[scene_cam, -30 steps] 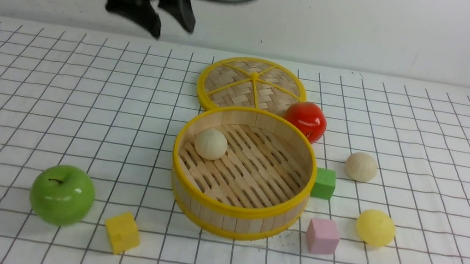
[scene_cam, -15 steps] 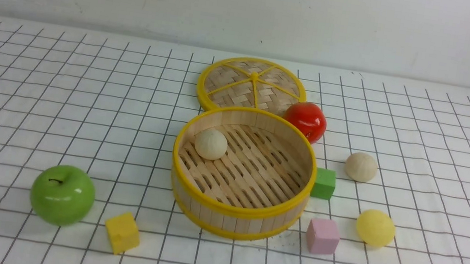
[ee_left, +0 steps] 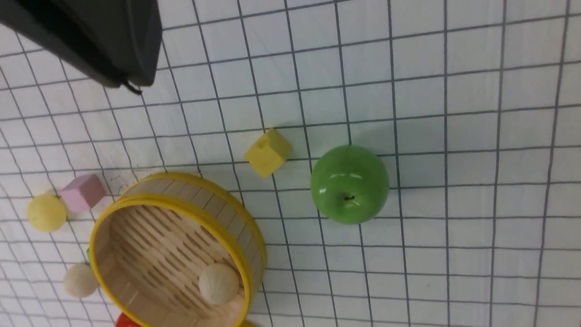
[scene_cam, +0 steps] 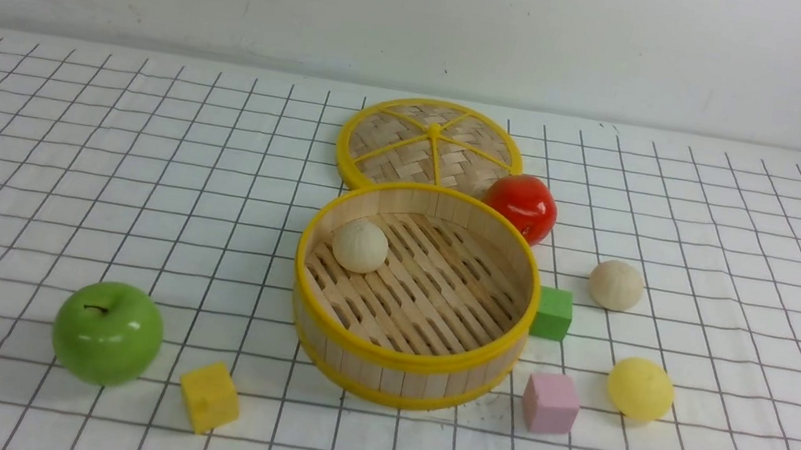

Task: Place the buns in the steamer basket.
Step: Use the right arm to grab a steamed stuffed bun

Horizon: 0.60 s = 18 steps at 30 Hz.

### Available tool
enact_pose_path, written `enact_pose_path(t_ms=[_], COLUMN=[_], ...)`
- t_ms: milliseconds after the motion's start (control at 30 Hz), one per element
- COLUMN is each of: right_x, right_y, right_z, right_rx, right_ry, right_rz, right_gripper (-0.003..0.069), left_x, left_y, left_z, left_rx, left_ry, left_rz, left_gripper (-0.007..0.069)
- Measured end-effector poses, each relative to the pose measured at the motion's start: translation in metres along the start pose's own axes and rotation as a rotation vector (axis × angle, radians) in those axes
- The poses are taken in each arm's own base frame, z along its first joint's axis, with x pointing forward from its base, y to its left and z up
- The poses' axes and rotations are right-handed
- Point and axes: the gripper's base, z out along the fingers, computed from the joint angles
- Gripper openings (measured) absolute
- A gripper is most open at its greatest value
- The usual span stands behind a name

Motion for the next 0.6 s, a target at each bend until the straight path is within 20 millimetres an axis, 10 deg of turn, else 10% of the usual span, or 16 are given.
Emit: enact_pose_path(t_ms=[600], right_x=[0.0], right_y=[0.0], right_z=[0.0], right_rx=[0.0], right_ry=[0.0], right_rz=[0.0], right_gripper=[0.0241], left_x=[0.0041], left_y=[0.0021], left_z=[-0.0003], left_rx=[0.013], left_ry=[-0.092], left_rz=[-0.003], left_gripper=[-0.0013])
